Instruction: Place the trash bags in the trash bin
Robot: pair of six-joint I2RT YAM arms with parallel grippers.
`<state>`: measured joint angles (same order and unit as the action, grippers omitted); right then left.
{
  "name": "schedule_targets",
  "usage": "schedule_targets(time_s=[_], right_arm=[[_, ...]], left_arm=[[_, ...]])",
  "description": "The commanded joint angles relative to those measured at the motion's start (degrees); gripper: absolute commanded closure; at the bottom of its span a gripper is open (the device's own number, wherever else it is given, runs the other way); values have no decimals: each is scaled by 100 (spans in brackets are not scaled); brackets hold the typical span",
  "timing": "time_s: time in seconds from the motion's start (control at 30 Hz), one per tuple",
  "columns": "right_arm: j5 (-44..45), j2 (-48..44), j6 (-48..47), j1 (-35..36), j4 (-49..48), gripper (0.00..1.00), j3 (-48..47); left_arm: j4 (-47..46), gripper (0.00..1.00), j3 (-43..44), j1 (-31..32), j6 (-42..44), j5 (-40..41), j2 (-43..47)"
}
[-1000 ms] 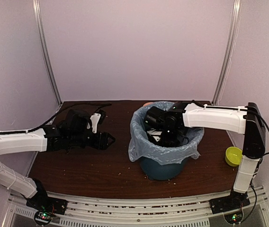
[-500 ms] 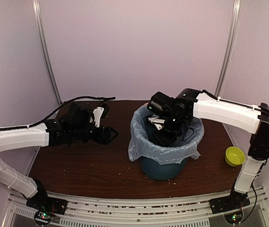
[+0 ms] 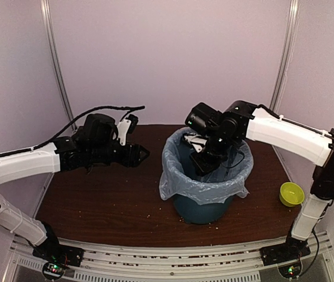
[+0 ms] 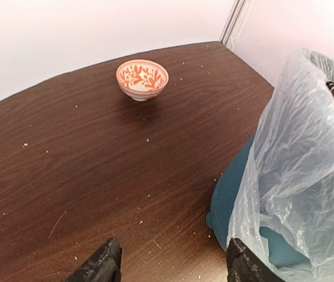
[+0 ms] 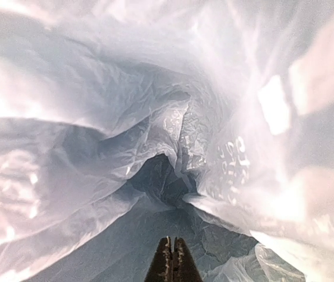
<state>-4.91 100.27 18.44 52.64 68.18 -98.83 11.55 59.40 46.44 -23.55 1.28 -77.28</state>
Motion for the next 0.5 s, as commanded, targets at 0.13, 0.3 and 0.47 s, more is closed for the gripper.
schedule_targets(time_s=[0.13, 0.3, 0.47], right_arm=[[39, -363, 113, 9, 233, 100, -348], [24, -473, 162, -17, 326, 100, -771], [-122, -626, 327, -225, 418, 100, -1090]], left_arm=[[154, 37, 533, -38, 388, 58, -95], [444, 33, 1079, -37, 472, 134, -362], [807, 25, 1728, -38, 415, 336, -607]])
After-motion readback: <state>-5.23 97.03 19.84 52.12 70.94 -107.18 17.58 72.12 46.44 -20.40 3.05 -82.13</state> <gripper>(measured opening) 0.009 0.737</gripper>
